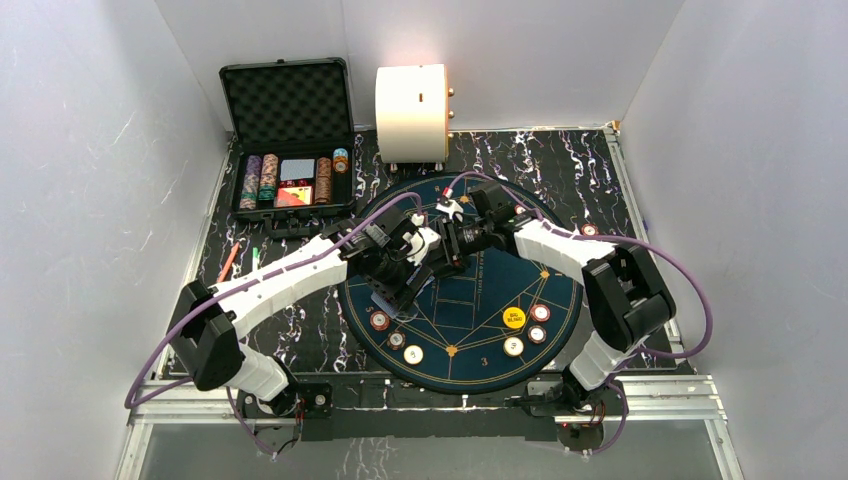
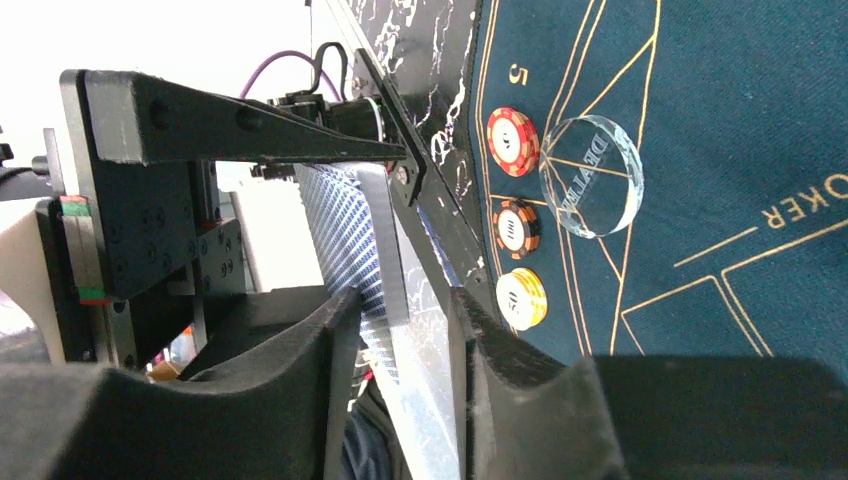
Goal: Distribute texas hold em gaming equipment
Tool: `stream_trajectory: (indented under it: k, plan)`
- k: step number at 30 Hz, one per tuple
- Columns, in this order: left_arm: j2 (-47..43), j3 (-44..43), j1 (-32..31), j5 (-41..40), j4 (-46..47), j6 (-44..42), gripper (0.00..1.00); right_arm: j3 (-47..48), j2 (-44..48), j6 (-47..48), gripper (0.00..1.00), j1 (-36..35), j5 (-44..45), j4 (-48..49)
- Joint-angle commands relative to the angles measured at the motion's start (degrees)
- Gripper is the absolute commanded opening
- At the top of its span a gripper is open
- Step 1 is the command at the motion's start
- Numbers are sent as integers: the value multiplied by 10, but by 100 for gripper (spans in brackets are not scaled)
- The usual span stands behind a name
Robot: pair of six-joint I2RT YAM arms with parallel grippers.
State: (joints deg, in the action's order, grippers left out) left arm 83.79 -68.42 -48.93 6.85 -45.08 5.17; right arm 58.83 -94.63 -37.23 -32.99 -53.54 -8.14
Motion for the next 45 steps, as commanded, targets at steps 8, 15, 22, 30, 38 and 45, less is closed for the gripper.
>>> stream_trajectory:
  k: [8, 15, 22, 30, 38, 45]
  plan:
    - [-32, -16, 1, 12, -4, 4, 0, 16, 66, 32, 59, 38, -2, -35]
    - [-34, -16, 1, 14, -3, 5, 0, 9, 71, 7, 43, 37, -1, -4]
    - [-31, -21, 1, 14, -4, 5, 0, 3, 60, -15, 26, 28, -9, 28]
    - [-33, -21, 1, 15, -4, 6, 0, 3, 48, -7, 25, 25, -2, 26]
    - [-34, -22, 1, 18, -4, 6, 0, -4, 45, -14, 25, 24, 0, 36]
    - [-34, -22, 1, 20, -2, 7, 0, -12, 41, -19, 18, 21, -3, 48]
